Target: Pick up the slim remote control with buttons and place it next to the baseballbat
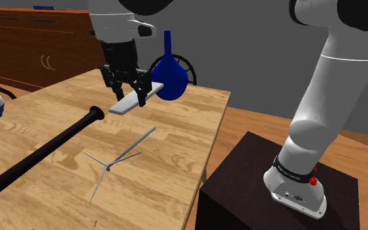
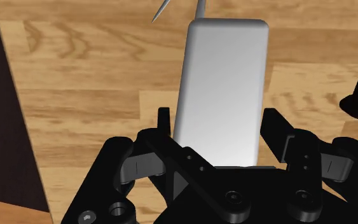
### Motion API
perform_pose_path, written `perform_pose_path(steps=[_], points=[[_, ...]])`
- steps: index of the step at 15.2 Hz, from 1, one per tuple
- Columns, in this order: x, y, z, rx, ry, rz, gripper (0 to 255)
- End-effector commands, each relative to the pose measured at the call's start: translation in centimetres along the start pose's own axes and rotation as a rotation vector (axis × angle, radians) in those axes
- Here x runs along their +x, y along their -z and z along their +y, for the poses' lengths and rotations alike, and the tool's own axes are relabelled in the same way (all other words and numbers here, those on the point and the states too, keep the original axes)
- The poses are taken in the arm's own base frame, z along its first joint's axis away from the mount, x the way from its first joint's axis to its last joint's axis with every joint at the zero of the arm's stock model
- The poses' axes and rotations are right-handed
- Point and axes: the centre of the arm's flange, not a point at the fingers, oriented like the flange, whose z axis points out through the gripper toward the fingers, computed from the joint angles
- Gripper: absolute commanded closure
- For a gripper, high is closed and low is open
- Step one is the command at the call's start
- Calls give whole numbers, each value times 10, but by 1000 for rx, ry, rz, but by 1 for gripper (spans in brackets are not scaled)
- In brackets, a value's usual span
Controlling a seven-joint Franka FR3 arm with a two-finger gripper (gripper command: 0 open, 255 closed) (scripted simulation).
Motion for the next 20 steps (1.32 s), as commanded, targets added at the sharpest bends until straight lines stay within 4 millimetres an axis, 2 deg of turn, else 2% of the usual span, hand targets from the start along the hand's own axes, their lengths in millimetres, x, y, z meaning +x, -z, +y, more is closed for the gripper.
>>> perform_pose_path(steps=[1, 3, 20], points=[[-25, 2, -9, 1, -5, 0, 255], [-56, 3, -21, 1, -5, 0, 255], [-58, -86, -23, 1, -5, 0, 255]])
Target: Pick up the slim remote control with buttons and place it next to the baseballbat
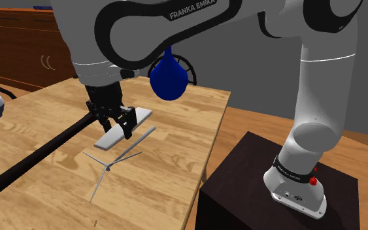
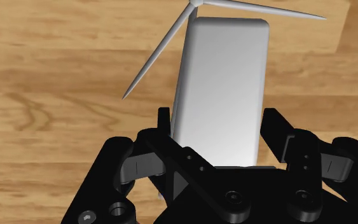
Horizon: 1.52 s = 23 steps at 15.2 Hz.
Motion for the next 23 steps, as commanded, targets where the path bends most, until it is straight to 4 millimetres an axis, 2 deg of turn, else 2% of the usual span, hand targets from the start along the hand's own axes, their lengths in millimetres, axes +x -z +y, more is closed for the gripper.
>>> perform_pose_path(steps=[1, 8, 16, 17, 22, 23], points=[[-1, -11, 0, 1, 0, 0, 255], [-2, -48, 0, 1, 0, 0, 255], [-2, -50, 0, 1, 0, 0, 255], [-2, -50, -1, 1, 0, 0, 0], [-2, -50, 0, 1, 0, 0, 0], [-2, -36, 0, 1, 0, 0, 0]])
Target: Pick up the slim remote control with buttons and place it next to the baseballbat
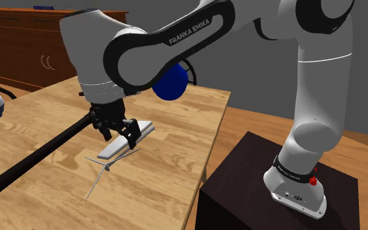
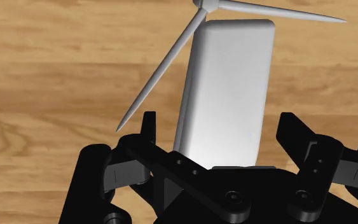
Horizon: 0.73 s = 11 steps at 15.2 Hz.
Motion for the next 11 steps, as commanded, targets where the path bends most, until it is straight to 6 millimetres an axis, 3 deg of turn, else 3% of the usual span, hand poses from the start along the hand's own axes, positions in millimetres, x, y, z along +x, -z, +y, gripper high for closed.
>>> perform_pose_path(steps=[1, 3, 11], points=[[0, 19, 1, 0, 0, 0, 0], [0, 43, 1, 0, 0, 0, 0], [0, 43, 1, 0, 0, 0, 0]])
